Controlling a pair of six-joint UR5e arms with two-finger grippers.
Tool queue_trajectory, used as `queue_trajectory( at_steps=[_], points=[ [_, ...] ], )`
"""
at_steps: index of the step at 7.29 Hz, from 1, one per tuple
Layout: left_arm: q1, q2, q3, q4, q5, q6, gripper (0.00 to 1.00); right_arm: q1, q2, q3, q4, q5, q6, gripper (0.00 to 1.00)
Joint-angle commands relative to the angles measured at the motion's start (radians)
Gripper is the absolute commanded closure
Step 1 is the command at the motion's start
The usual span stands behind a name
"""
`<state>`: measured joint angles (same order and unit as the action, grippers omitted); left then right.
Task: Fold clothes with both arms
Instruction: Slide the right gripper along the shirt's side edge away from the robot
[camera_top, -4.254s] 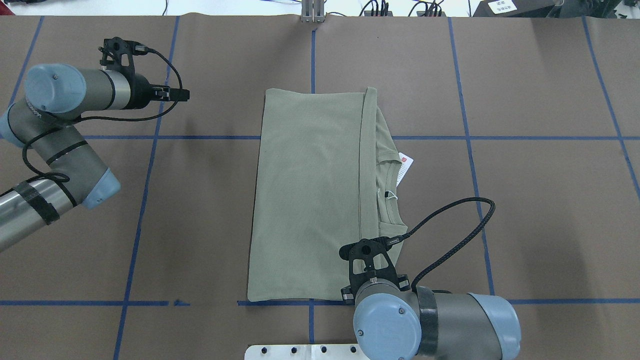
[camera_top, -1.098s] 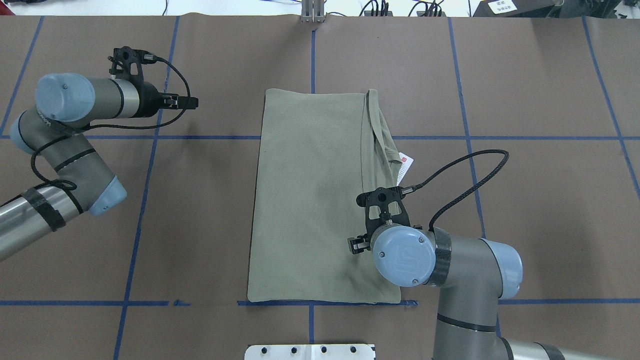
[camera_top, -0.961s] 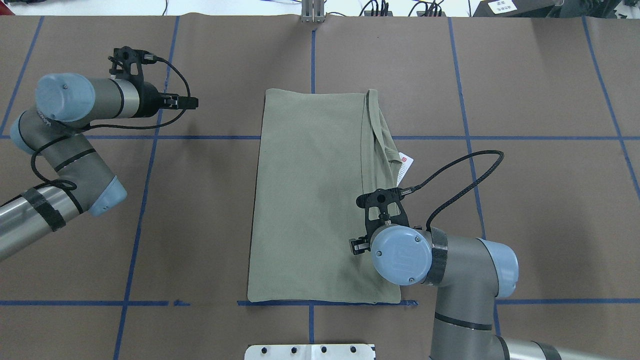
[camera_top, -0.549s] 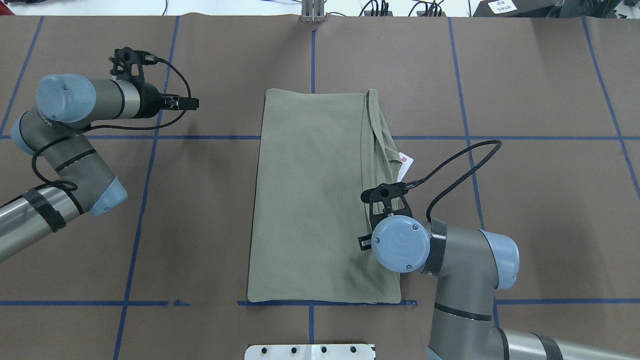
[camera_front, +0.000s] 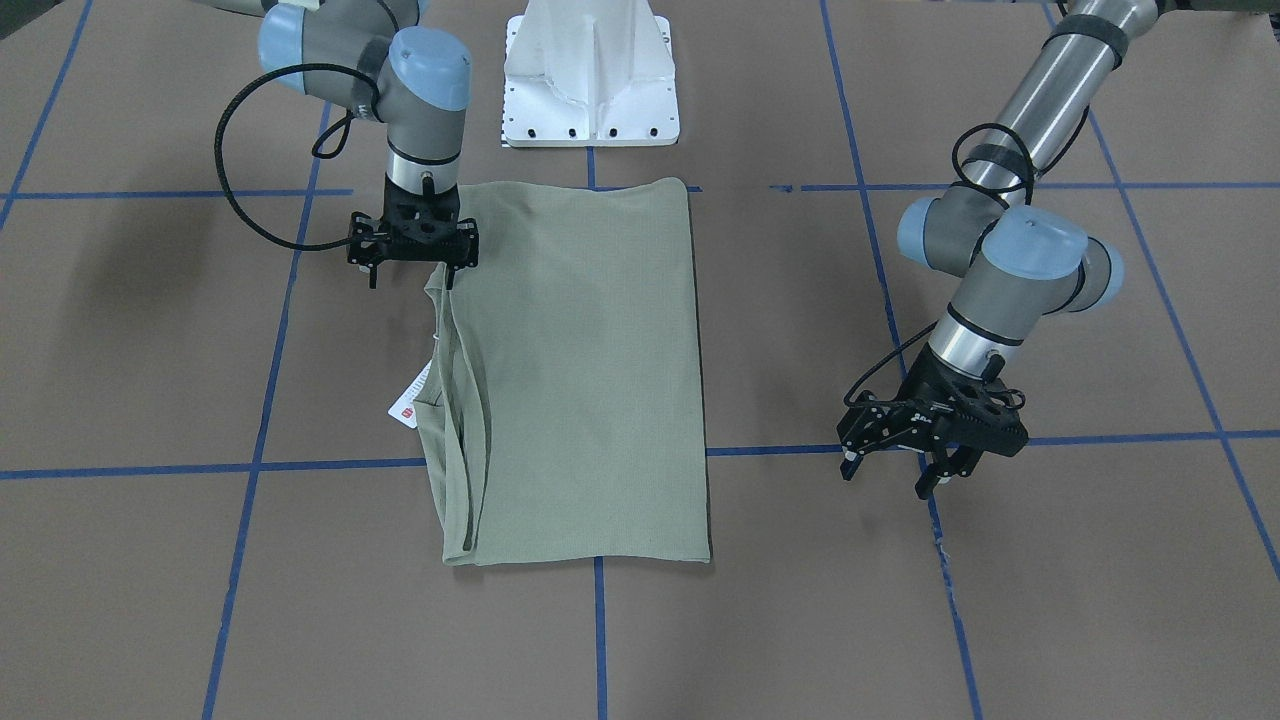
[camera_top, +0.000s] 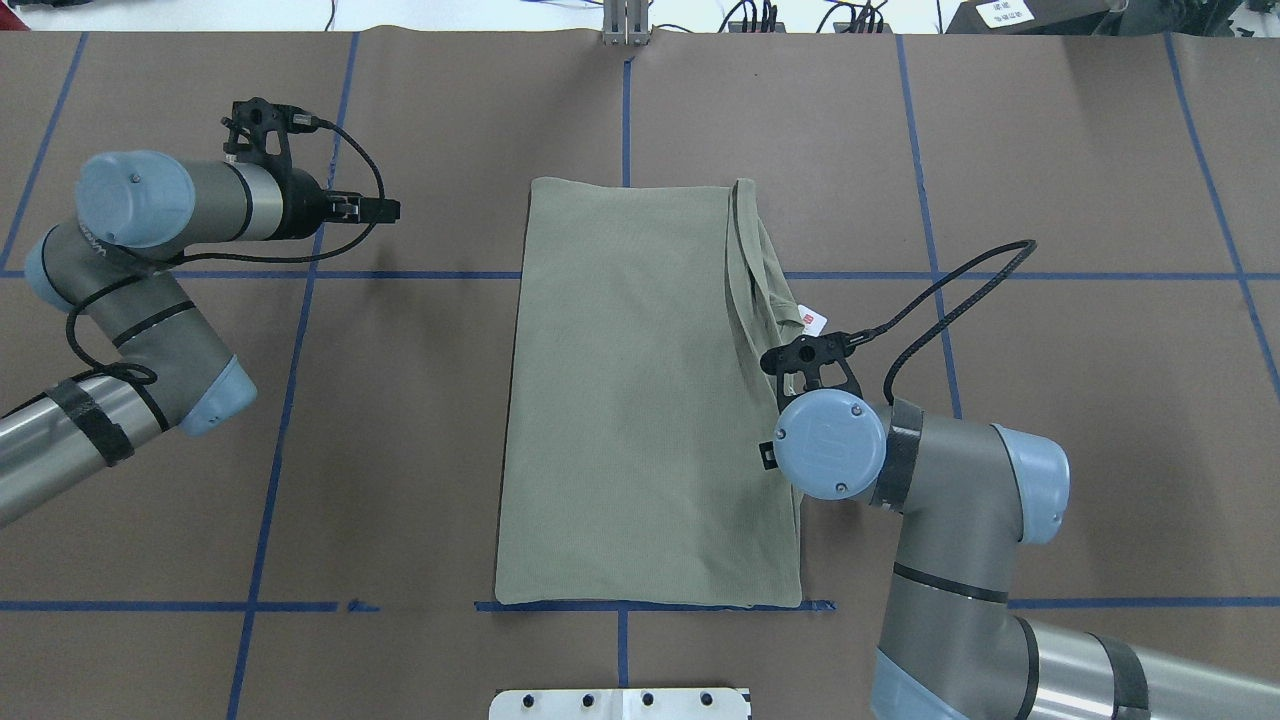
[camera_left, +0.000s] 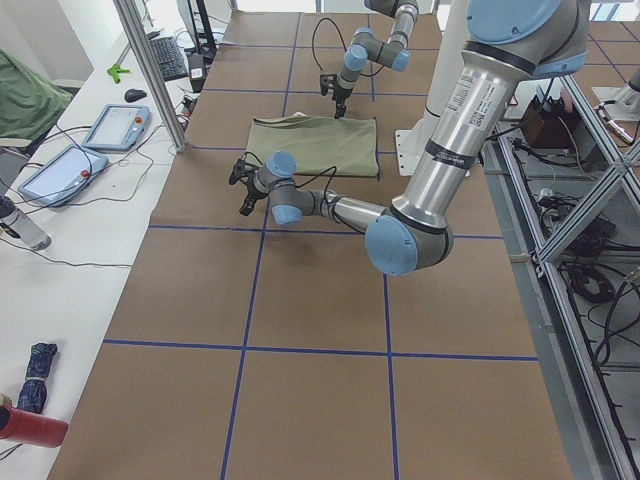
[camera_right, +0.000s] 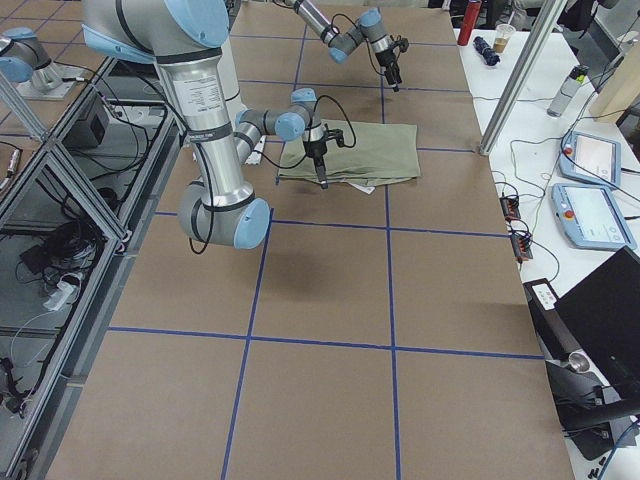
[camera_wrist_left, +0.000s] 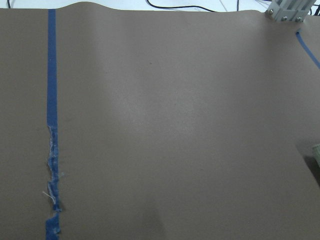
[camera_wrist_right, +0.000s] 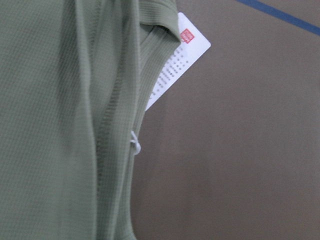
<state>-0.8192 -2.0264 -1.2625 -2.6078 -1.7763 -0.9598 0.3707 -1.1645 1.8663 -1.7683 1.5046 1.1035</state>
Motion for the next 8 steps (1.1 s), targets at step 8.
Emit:
queue_trajectory(
  at_steps=[8],
  points=[
    [0.003, -0.002, -0.008, -0.002, -0.002, -0.007, 0.0, 0.131, 0.233, -0.289, 0.132, 0.029, -0.02, 0.0]
  ],
)
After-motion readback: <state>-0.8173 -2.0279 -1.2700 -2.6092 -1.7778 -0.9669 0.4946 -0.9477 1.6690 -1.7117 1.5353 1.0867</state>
